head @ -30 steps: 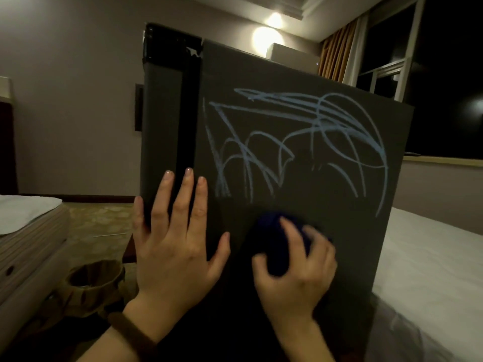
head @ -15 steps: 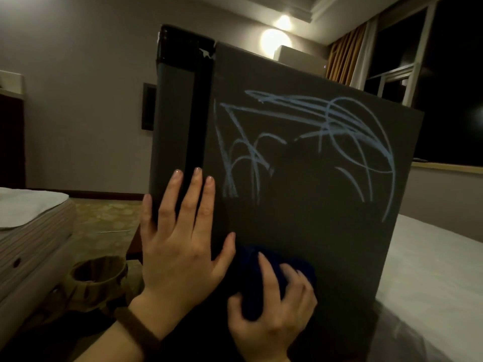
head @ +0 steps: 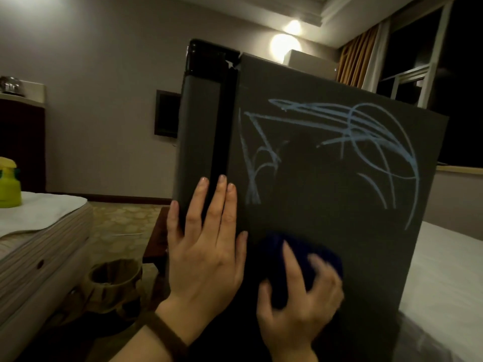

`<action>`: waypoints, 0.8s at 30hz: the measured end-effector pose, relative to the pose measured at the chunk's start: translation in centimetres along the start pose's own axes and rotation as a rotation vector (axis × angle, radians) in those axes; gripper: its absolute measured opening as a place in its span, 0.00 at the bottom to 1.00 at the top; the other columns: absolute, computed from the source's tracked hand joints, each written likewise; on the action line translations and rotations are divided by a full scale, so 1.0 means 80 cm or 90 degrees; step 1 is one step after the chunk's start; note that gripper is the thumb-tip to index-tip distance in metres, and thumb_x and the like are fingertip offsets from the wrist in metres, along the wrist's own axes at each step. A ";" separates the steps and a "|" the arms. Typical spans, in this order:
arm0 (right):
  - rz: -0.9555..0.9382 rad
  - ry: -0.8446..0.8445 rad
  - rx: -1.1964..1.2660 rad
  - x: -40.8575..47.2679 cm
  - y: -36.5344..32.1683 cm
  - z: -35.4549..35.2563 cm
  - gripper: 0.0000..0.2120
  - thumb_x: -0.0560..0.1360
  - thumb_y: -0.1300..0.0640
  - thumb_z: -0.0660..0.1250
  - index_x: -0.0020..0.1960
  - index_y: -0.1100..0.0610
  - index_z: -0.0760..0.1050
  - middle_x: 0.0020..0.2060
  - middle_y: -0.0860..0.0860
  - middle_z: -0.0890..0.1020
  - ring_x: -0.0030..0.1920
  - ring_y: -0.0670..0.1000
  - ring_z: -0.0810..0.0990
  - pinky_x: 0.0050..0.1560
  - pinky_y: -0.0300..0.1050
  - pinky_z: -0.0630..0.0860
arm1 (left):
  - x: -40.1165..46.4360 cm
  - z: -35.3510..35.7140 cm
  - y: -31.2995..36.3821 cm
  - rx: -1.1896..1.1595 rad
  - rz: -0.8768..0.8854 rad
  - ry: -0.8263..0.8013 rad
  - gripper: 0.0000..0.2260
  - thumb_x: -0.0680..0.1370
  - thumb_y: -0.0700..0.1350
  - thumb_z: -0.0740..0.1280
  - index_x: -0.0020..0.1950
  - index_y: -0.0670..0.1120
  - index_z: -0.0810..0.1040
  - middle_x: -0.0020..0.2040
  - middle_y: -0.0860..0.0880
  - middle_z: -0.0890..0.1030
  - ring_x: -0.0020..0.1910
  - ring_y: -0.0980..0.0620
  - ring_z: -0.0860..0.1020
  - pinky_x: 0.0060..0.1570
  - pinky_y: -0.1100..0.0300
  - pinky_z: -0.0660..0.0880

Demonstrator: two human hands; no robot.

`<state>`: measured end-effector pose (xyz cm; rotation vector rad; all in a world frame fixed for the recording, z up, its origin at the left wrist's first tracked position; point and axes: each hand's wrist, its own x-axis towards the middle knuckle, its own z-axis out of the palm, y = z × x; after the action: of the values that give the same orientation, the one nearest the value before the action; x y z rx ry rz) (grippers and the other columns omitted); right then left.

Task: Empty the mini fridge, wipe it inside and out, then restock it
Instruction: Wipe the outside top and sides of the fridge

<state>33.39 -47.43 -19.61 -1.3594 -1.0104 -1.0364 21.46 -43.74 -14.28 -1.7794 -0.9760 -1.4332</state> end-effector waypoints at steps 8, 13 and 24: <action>0.030 0.087 0.052 0.144 -0.064 0.003 0.23 0.65 0.47 0.61 0.60 0.49 0.74 0.53 0.57 0.75 0.53 0.62 0.74 0.50 0.59 0.71 | -0.002 0.003 -0.001 -0.024 0.008 0.018 0.26 0.75 0.46 0.55 0.72 0.42 0.57 0.72 0.46 0.60 0.73 0.46 0.55 0.70 0.45 0.49; -0.010 0.060 0.038 0.135 -0.062 0.005 0.24 0.67 0.47 0.61 0.62 0.49 0.72 0.56 0.57 0.73 0.56 0.60 0.72 0.52 0.59 0.71 | -0.002 0.006 -0.003 -0.057 0.005 0.047 0.27 0.76 0.45 0.55 0.73 0.42 0.54 0.73 0.46 0.62 0.74 0.49 0.53 0.71 0.47 0.49; -0.105 0.022 0.070 0.121 -0.071 -0.001 0.27 0.68 0.49 0.60 0.67 0.45 0.64 0.57 0.53 0.67 0.57 0.58 0.68 0.52 0.61 0.71 | 0.000 0.004 -0.001 -0.133 -0.013 0.099 0.21 0.82 0.51 0.46 0.69 0.40 0.61 0.67 0.45 0.68 0.70 0.47 0.61 0.71 0.48 0.52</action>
<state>30.38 -47.18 -8.85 -1.1800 -1.1526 -1.1058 21.53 -43.44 -14.37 -1.7752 -0.7915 -1.7112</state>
